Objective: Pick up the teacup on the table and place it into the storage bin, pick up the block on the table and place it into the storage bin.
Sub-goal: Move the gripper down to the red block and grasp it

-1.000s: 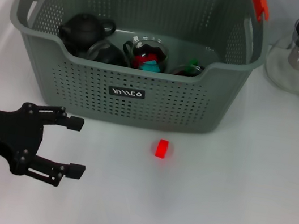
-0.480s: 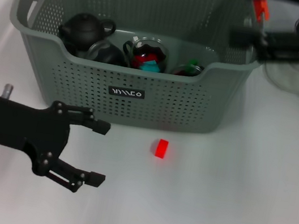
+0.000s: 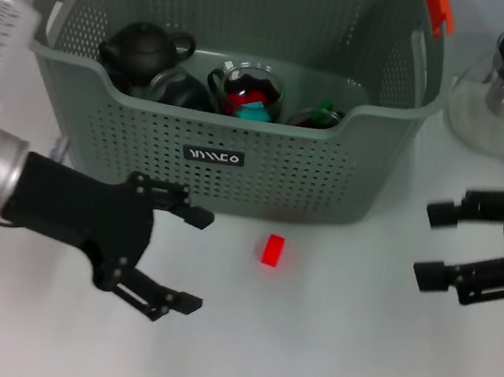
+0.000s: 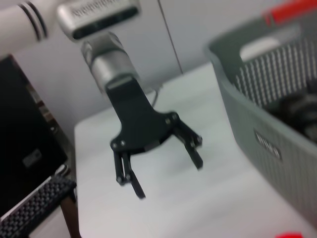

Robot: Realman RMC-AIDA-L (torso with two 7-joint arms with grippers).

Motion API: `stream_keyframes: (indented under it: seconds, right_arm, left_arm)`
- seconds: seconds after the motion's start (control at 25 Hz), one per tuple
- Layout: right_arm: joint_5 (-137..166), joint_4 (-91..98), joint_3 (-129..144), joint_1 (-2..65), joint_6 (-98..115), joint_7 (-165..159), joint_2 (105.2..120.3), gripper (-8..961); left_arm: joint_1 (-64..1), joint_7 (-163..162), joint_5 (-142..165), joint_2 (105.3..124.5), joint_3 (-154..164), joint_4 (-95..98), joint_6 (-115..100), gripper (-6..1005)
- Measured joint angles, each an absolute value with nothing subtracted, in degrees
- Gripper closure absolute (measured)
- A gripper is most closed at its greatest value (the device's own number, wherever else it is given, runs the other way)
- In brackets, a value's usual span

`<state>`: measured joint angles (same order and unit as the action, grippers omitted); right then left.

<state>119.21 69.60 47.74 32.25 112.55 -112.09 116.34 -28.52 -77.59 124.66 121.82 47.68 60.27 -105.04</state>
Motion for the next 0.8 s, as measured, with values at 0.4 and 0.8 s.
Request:
stream_keyframes:
  seconds: [0.4,0.8]
  right_arm:
    - [124.94,62.33,46.84,33.91,111.49,-115.19,115.49,23]
    - [124.95,62.16,46.09,34.14,111.93,-116.45,114.78,22]
  left_arm:
    - [-31.07,-78.13,128.94,122.99,61.04,63.61,-95.16,37]
    - [-33.09,-87.12,132.39,124.38,74.08,63.16,-85.61,41]
